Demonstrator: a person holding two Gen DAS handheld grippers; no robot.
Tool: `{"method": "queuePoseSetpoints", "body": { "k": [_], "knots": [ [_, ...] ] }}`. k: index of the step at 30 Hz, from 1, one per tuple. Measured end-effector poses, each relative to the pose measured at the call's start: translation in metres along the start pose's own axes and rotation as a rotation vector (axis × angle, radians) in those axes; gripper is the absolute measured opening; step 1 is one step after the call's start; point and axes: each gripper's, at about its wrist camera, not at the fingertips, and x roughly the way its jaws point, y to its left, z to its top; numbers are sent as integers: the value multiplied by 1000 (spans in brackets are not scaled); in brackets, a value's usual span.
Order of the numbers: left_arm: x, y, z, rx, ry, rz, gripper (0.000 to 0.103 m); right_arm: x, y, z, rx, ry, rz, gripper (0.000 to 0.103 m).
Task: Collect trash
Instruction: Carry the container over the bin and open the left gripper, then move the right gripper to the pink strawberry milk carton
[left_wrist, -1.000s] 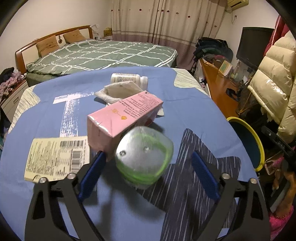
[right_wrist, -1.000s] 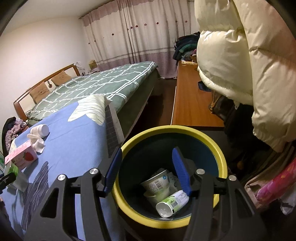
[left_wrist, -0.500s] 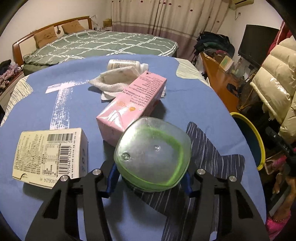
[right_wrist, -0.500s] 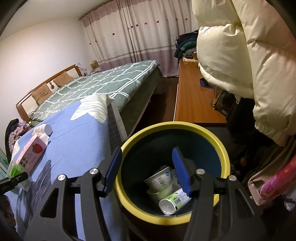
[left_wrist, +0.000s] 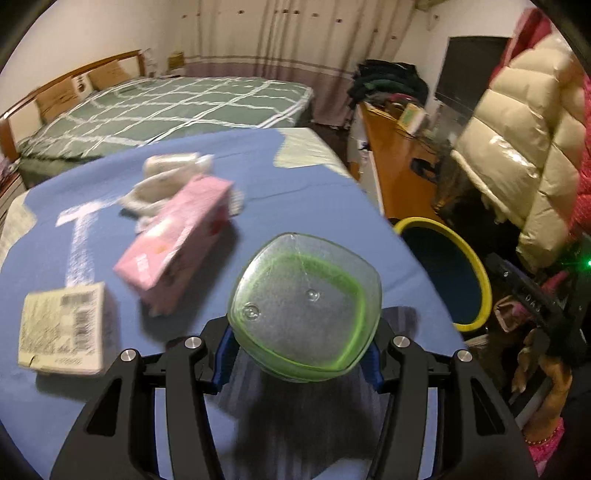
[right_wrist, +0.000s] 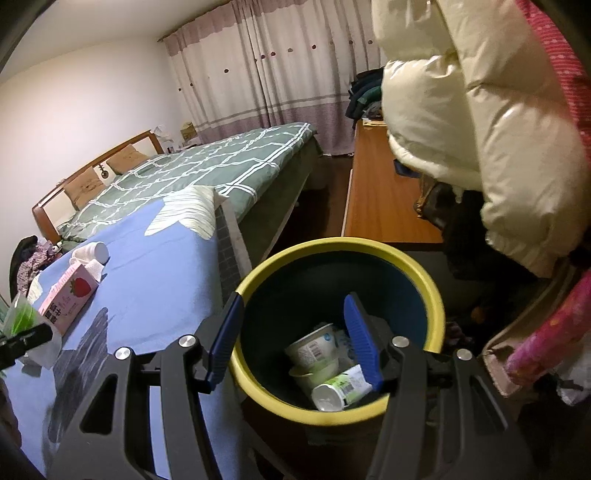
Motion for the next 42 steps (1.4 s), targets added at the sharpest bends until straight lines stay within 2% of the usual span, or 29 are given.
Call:
{"method": "queuePoseSetpoints", "body": {
  "k": [7,16,25,28,30,32,37,39,42],
  "knots": [
    [23,-66,22,109,28,-79,54,-9,-23,-8,15,10,-37,54],
    [76,-161,41,258,98,-150,54,-17,-53,-16,52,13,-75,56],
    [128,-214,48,328,158,-136,54,-23,-77,-21,78,16,-114,59],
    [142,-223,49,327,185,-135,55,-24,-81,-22,83,21,-120,59],
    [147,-227,49,321,191,-129,58,-23,-82,-22,85,23,-122,59],
    [145,-225,50,308,175,-128,81,-24,-81,-22,84,23,-122,59],
    [116,-210,57,283,122,-134,82,-28,-78,-23,78,24,-124,59],
    [95,-195,59,260,93,-147,82,-27,-74,-23,74,24,-119,59],
    [60,-167,59,229,23,-128,88,-28,-66,-22,60,26,-111,59]
  ]
}}
